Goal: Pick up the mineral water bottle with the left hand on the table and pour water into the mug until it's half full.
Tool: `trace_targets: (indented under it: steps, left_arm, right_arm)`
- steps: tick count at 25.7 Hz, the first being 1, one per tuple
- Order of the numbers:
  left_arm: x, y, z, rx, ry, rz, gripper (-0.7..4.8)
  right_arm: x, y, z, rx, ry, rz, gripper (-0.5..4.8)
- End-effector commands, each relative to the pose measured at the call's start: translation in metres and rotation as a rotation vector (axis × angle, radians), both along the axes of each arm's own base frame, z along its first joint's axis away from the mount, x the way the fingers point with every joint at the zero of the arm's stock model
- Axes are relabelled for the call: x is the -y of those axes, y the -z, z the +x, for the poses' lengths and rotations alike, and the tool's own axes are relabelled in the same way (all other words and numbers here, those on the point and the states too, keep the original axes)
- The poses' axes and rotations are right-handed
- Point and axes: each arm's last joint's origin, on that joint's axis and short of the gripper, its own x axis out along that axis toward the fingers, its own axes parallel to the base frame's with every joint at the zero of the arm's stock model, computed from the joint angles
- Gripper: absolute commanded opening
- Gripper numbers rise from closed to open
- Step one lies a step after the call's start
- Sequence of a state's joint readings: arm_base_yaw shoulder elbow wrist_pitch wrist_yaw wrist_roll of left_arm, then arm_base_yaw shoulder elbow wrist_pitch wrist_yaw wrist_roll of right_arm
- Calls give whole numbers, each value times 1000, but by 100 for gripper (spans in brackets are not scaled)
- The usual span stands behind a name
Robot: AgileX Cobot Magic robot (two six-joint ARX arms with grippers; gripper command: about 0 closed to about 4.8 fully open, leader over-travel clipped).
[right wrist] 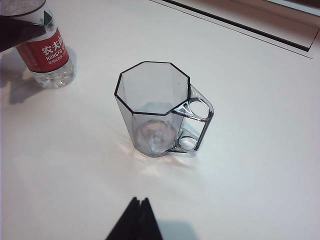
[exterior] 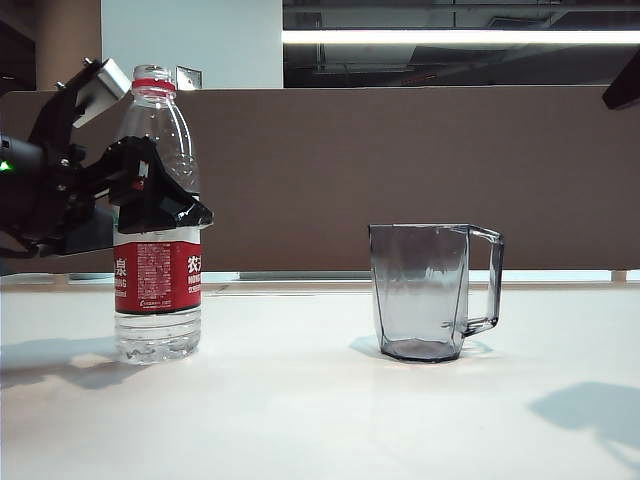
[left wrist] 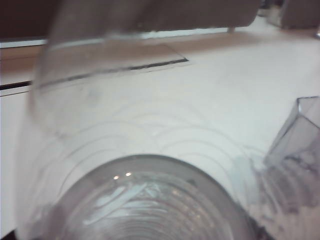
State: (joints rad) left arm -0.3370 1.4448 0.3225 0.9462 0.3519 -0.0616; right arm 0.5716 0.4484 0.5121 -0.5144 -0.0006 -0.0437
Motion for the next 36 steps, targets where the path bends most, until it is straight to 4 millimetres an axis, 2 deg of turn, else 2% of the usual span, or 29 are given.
trace_targets:
  steps: [1, 16, 36]
  left_arm:
    - [0, -1, 2, 18, -19, -2, 479]
    - [3, 6, 5, 25, -10, -10, 479]
    - [13, 2, 4, 53, 40, -18, 479]
  right_arm:
    - [0, -2, 0, 16, -2, 13, -5]
    - [0, -2, 0, 16, -2, 13, -5]
    - [0, -2, 0, 15, -2, 13, -5]
